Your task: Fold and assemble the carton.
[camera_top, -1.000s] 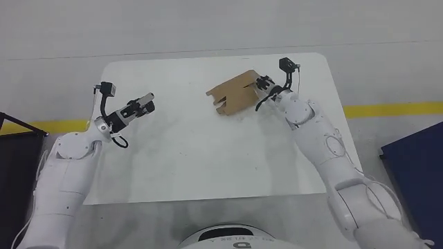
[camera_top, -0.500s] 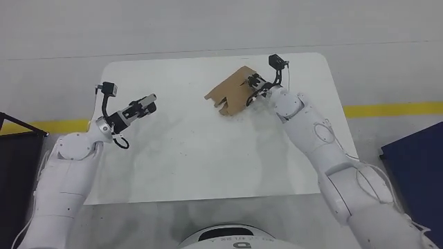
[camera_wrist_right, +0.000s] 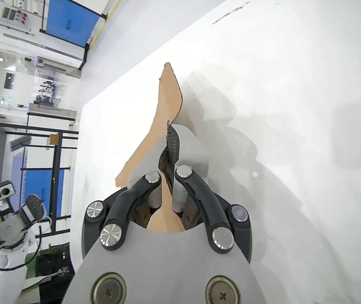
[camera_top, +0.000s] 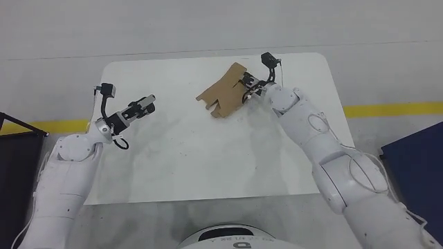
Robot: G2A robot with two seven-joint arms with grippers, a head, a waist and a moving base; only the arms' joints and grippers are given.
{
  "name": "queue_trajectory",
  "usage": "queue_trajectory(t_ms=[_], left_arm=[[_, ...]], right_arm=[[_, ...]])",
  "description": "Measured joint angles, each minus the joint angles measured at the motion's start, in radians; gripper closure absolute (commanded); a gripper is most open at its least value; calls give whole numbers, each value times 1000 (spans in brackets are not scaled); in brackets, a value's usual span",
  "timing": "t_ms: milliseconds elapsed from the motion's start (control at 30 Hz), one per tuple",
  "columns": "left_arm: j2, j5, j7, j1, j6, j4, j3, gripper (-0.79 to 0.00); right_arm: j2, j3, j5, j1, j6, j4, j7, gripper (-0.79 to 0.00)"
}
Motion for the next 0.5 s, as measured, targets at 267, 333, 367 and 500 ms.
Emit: queue_trajectory(t_ms=[267,333,367,500], left_arm=[[-1,-9,-8,-10,2,-3,10,-785],[-1,-23,-12,-16,-1,1,10,-785],[-1,-30,-14,-18,-3,4,10,-785],[0,-47,-22,-26,-17,14,7,-785]], right_arm=[[4,47,130,-27,-271,-14,67,0],[8,64,169,-41,-351,-32,80,0],[10,71,187,-50,-384,-43,85,0],[19,99,261,-96,-508,-111,112,0]])
